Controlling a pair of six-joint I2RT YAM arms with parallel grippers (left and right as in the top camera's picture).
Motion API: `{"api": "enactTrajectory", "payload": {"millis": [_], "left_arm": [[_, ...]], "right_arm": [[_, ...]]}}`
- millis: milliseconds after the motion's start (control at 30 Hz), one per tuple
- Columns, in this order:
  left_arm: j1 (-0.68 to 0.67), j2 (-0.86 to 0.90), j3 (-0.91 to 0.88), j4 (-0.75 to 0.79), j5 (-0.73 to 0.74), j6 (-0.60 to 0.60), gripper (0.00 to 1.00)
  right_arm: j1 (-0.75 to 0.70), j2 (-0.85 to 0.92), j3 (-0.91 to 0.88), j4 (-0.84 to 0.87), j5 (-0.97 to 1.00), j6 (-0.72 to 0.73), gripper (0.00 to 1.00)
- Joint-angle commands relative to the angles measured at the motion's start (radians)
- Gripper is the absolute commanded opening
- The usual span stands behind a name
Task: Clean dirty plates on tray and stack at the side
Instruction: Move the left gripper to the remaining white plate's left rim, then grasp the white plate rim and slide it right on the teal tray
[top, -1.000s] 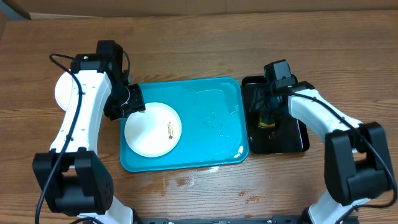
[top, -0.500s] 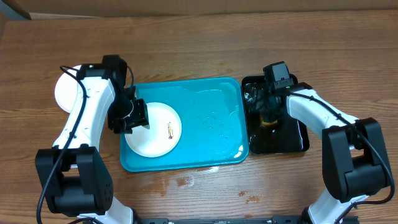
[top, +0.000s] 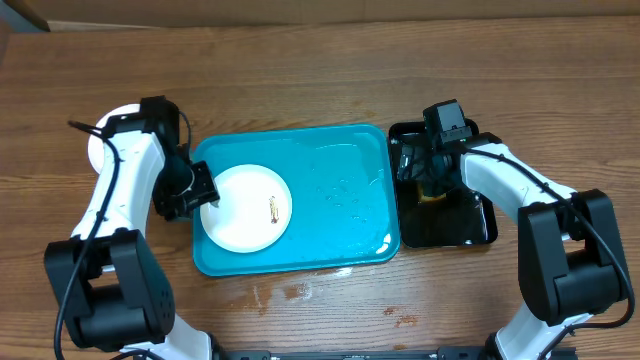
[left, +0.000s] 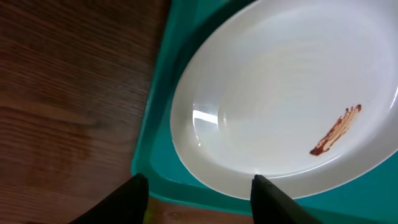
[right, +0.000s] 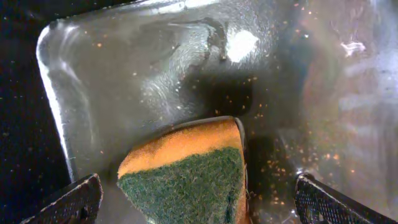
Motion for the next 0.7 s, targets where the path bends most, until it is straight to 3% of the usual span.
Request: {"api": "enactTrajectory", "payload": {"millis": [0, 167, 667], "left_arm": [[0.005, -0.021, -0.01, 0.007, -0.024, -0.03, 0.54], [0.005, -0.021, -0.072, 0.034, -0.118, -0.114, 0.52], [-0.028, -0.021, -0.241, 0.26, -0.068, -0.114, 0.44]], "right_arm": [[-0.002, 0.003, -0.003, 0.003, -0.009, 0.004, 1.0], [-0.002, 0.003, -0.003, 0.004, -0.009, 0.004, 1.0], [-0.002, 0.003, -0.003, 0.004, -0.009, 0.004, 1.0]]}}
